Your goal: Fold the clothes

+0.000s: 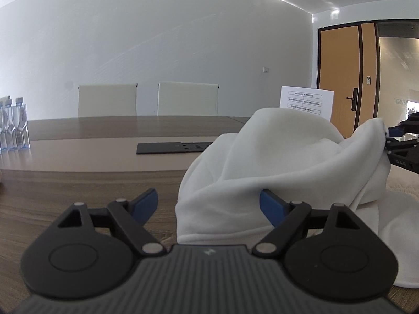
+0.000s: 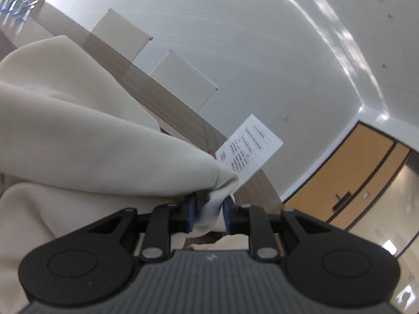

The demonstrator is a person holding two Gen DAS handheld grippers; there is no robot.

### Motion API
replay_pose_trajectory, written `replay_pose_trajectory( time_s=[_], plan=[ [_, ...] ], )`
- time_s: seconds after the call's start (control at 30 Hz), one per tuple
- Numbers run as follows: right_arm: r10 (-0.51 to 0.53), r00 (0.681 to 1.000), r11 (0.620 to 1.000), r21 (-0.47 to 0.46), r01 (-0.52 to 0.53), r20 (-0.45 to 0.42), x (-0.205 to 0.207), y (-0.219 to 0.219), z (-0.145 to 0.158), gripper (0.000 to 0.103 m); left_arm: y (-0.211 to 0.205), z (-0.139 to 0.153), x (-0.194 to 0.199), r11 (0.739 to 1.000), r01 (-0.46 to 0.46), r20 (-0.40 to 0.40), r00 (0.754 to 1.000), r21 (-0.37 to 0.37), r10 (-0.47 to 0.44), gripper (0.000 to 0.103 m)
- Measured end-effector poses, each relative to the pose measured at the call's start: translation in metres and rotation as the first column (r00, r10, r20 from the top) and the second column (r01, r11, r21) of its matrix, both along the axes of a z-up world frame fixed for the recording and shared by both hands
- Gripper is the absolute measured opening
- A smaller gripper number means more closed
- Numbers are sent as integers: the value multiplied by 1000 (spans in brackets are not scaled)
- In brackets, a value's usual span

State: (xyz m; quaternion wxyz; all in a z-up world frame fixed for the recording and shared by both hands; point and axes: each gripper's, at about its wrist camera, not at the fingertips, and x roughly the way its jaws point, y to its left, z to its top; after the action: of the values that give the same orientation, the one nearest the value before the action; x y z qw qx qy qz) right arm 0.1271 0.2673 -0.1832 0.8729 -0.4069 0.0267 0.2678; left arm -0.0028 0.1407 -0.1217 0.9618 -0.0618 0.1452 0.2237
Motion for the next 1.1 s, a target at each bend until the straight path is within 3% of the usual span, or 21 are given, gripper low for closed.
replay_pose_trajectory(
  time_s=[0.07,0.1,0.27,0.47,0.57,0.63,0.7,0.87,0.9,1.0,1.1],
  plan=[
    [94,993,994,-64,-89,74,-31,-4,-3,86,-1,-10,-12,999,-2,-7,1000,-33,2,84],
    [142,982,986,-111,-128,125,-50,-5,-7,90,2,-10,-11,999,-3,-9,1000,-47,2,82],
    [372,874,902,-342,-262,312,-127,-3,-31,94,15,-11,-11,992,-14,-25,1000,-125,11,78],
    [490,763,804,-556,-209,422,-126,10,-72,94,20,-12,-12,991,-19,-29,999,-136,16,78],
    [528,769,758,-609,-234,361,-144,-1,-66,94,24,-14,-11,990,-25,-37,999,-140,20,78],
    [556,787,733,-605,-312,268,-162,-10,-52,94,28,-15,-10,987,-31,-45,999,-159,24,78],
    [577,788,734,-560,-384,215,-175,-14,-40,94,30,-16,-9,984,-32,-48,999,-174,24,78],
    [616,736,738,-530,-416,281,-188,5,-44,94,28,-17,-9,983,-22,-50,999,-183,13,77],
    [629,728,726,-541,-425,271,-160,17,-55,90,27,-17,-9,984,-20,-50,999,-179,11,77],
    [645,735,692,-569,-445,209,-142,41,-75,78,26,-16,-11,986,-19,-46,999,-168,11,77],
    [632,741,690,-599,-407,225,-124,65,-96,64,27,-13,-14,985,-18,-31,999,-170,13,77]
  ],
)
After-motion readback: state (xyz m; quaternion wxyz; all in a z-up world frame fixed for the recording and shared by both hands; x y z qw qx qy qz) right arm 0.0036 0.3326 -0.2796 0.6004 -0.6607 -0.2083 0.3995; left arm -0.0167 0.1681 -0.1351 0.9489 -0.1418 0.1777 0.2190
